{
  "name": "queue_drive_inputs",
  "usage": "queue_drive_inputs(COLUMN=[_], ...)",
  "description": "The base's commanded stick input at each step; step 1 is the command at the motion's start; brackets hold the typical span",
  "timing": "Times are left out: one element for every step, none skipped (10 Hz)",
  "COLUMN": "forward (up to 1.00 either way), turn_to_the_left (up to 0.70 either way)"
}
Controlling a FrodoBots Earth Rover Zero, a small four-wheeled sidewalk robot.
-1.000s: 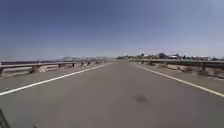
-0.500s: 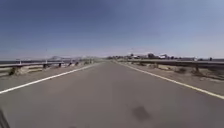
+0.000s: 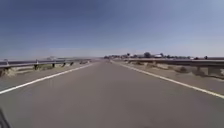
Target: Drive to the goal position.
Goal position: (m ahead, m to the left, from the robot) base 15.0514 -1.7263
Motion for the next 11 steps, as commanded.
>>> queue_drive_inputs(forward=[1.0,1.0,1.0,1.0,1.0,1.0,1.0,1.0,1.0,1.0,1.0], turn_to_the_left=[0.0,0.27,0.27,0.27,0.27,0.0,0.0,0.0,0.0,0.0,0.0])
